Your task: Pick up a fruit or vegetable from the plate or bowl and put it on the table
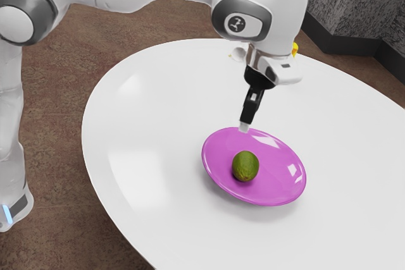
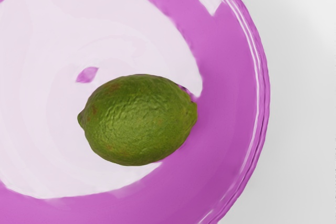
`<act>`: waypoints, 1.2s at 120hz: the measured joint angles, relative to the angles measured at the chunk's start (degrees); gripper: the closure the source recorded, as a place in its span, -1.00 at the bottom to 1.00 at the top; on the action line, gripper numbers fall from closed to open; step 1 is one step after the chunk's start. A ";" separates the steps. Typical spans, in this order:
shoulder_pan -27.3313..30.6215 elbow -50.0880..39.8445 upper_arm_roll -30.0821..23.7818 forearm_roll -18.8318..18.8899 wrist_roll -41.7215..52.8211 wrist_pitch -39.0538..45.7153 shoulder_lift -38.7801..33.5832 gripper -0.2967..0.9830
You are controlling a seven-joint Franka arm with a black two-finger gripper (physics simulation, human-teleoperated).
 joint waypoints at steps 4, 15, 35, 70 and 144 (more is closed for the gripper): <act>0.07 0.36 -0.13 0.22 -0.12 0.18 0.48 -0.54; 0.56 0.75 -0.40 0.66 -0.48 0.52 0.95 -0.54; 0.37 2.72 -0.40 -0.11 -9.19 0.96 2.92 -0.54; 0.86 6.19 2.32 -7.98 -32.77 1.43 5.96 -0.54; -1.08 6.00 2.61 0.11 -68.48 0.19 7.77 -0.54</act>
